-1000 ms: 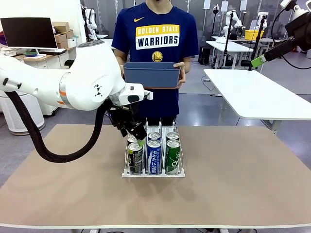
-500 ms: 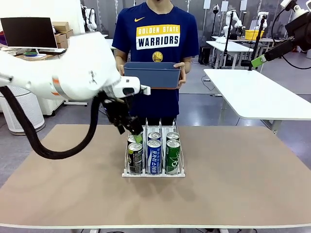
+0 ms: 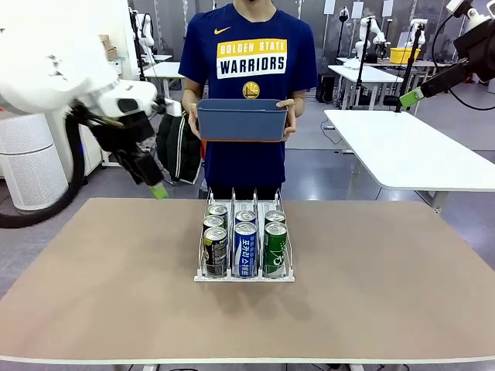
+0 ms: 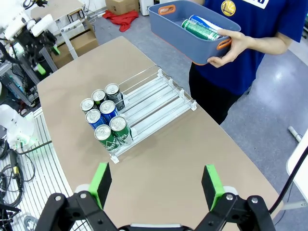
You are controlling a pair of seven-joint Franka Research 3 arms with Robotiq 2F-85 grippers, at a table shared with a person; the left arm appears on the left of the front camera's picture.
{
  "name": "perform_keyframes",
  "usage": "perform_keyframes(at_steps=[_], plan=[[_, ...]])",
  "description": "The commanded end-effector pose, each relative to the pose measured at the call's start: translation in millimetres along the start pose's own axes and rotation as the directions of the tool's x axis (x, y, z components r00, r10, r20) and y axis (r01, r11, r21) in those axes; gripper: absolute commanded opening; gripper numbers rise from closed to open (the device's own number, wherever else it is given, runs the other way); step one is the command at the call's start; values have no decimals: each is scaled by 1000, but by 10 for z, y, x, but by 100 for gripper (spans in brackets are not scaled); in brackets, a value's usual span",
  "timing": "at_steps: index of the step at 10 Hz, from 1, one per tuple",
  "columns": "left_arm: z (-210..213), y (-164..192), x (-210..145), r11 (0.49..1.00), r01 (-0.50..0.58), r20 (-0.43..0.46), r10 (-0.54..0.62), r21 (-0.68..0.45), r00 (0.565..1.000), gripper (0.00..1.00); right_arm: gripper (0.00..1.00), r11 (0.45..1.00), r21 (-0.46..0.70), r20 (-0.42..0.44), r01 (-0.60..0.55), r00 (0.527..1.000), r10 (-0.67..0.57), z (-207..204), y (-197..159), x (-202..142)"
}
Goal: Fill the beverage cans into the dispenser.
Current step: Pick up the Ionic drink handed by the human.
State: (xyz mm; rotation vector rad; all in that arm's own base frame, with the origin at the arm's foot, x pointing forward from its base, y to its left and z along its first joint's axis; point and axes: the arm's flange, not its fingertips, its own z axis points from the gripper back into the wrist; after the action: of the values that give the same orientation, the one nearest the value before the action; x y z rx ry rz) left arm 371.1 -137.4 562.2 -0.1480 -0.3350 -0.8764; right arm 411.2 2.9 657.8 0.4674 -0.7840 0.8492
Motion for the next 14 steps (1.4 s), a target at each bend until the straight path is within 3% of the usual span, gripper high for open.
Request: perform_keyframes(at_steps=[1,4,8,14], plan=[[339,271,-198,996,36,79,-42,77,996,100,100,999,28,18,-17,1000,17,-16,-12,-14],[748,642,-246,993,-64,182,45,102,982,100,100,999,28,18,-17,1000,17,-16,-12,-14],[1115,930,-227,991,-72,298,35,114,954,100,100,999,28,18,-17,1000,17,-16,-12,-14],[1166,891,-231,985,-106,274,65,134,959,100,100,999,28,18,-17,1000,17,-16,-12,-14]])
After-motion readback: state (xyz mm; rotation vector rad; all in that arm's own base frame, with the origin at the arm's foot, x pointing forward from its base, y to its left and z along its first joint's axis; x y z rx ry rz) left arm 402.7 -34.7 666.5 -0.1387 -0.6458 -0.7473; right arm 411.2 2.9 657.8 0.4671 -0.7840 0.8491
